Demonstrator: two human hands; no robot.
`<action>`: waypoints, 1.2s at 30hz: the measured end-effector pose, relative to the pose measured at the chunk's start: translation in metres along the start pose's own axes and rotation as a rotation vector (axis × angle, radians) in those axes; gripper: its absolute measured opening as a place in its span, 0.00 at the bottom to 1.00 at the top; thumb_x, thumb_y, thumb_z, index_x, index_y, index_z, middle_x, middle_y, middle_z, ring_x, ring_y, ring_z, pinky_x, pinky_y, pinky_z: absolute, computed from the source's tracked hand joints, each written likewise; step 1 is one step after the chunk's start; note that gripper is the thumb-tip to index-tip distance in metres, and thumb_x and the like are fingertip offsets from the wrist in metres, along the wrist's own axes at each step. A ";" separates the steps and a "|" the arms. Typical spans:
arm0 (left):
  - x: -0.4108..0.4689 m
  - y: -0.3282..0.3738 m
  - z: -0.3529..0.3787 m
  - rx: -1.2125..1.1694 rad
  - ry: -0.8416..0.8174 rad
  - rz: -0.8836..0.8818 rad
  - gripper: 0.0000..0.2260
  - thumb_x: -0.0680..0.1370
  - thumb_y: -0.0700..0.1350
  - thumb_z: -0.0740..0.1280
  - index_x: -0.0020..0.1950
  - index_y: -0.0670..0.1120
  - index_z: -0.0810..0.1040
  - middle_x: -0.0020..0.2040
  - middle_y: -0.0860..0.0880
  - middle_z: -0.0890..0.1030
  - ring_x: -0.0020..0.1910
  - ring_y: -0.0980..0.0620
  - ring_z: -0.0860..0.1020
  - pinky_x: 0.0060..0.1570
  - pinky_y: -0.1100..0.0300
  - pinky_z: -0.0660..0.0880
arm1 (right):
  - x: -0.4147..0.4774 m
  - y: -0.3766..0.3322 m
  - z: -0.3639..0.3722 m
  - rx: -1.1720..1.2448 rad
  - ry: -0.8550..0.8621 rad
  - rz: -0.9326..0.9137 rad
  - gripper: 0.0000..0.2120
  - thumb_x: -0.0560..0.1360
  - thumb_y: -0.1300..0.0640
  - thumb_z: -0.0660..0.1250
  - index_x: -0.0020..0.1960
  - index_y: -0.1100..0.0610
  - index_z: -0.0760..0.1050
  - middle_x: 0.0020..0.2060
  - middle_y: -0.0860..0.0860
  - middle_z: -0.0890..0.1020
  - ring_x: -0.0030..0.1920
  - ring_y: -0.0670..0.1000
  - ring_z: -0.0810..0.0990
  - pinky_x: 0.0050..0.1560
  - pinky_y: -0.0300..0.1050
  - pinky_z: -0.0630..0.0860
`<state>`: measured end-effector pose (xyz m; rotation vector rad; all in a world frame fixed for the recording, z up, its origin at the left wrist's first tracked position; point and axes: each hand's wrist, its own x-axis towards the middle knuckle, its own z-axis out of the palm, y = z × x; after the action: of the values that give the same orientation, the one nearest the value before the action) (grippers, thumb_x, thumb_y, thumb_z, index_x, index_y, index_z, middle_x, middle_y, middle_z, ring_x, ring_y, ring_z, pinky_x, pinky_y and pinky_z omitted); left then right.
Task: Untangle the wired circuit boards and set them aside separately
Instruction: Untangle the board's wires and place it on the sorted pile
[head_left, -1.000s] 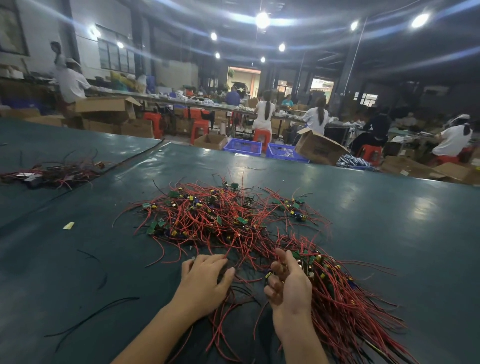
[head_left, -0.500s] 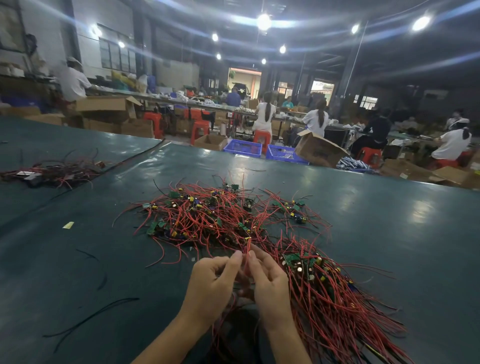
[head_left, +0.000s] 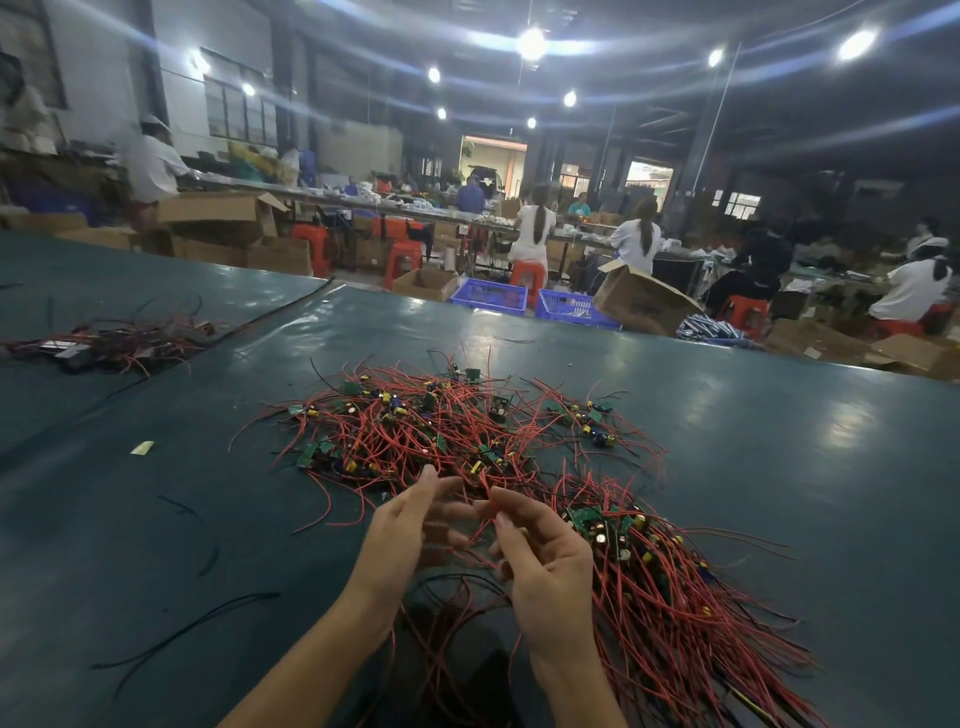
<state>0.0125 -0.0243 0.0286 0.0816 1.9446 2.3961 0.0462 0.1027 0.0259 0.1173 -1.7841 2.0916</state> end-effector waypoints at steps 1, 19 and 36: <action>0.000 0.002 -0.001 -0.063 -0.006 0.008 0.22 0.76 0.60 0.58 0.56 0.46 0.80 0.47 0.43 0.85 0.37 0.50 0.80 0.36 0.60 0.76 | -0.001 -0.001 0.000 -0.003 -0.012 -0.015 0.16 0.77 0.71 0.65 0.45 0.53 0.85 0.37 0.53 0.86 0.31 0.43 0.78 0.33 0.33 0.74; -0.010 0.022 0.000 -0.609 -0.128 -0.051 0.12 0.69 0.47 0.70 0.49 0.43 0.80 0.40 0.47 0.83 0.35 0.53 0.81 0.35 0.63 0.79 | -0.002 -0.003 -0.003 0.070 0.051 -0.079 0.07 0.69 0.60 0.67 0.39 0.54 0.85 0.26 0.51 0.78 0.29 0.44 0.75 0.32 0.33 0.71; -0.009 0.017 -0.003 -0.309 -0.038 0.141 0.10 0.70 0.48 0.69 0.46 0.46 0.86 0.39 0.44 0.83 0.35 0.51 0.81 0.35 0.63 0.78 | -0.006 -0.006 0.008 -0.094 0.062 -0.033 0.12 0.74 0.49 0.67 0.39 0.53 0.85 0.28 0.55 0.78 0.29 0.47 0.72 0.28 0.37 0.68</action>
<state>0.0210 -0.0311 0.0450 0.2554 1.5785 2.7317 0.0523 0.0939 0.0309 0.0555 -1.8271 1.9637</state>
